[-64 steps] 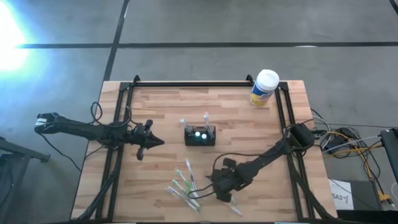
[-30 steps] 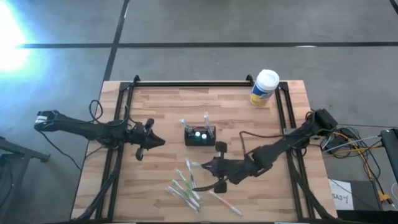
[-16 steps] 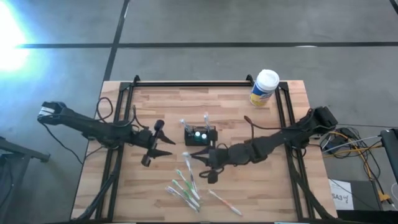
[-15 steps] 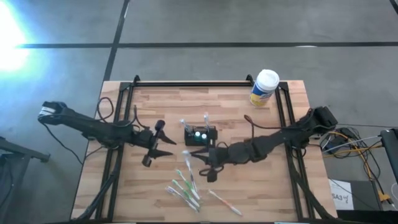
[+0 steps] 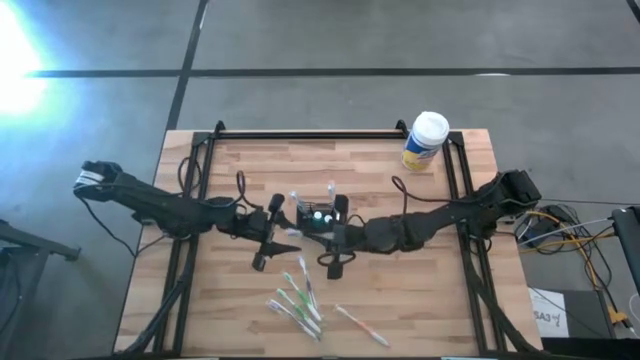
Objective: Pick & Place toothbrushing station
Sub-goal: Put the blue toothbrush into the black mesh organizer
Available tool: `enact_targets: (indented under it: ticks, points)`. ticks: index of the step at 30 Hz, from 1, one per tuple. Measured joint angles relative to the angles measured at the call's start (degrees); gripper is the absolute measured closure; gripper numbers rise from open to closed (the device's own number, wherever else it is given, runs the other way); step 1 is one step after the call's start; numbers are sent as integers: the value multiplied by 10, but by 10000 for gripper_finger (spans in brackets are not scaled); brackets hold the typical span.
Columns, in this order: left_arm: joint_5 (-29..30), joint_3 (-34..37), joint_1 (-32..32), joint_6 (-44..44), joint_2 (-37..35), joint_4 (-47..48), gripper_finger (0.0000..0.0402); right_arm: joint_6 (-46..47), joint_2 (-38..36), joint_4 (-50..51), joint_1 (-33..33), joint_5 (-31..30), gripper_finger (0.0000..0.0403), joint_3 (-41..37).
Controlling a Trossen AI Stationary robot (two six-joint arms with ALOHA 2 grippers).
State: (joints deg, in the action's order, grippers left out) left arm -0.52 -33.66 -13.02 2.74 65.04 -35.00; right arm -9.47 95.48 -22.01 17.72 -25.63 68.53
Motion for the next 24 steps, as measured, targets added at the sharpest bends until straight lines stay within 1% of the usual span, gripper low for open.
enact_targets:
  ticks: [8,13,17,20,22,24]
  points:
    - [71,-18,0,3,32,-1,204,-4,0,-10,0,0,394,-3]
    - [76,-18,0,0,33,-8,203,-7,0,-15,0,0,394,-3]
    - [76,-18,0,-14,33,-17,213,-7,0,-15,0,0,394,-3]
    - [77,-18,0,-18,35,-17,238,-6,0,-15,0,0,394,-4]
    - [77,-18,0,-24,35,-19,271,-6,0,-16,0,0,394,-4]
    - [75,-18,0,-34,35,-20,316,-6,0,-15,0,0,394,-5]
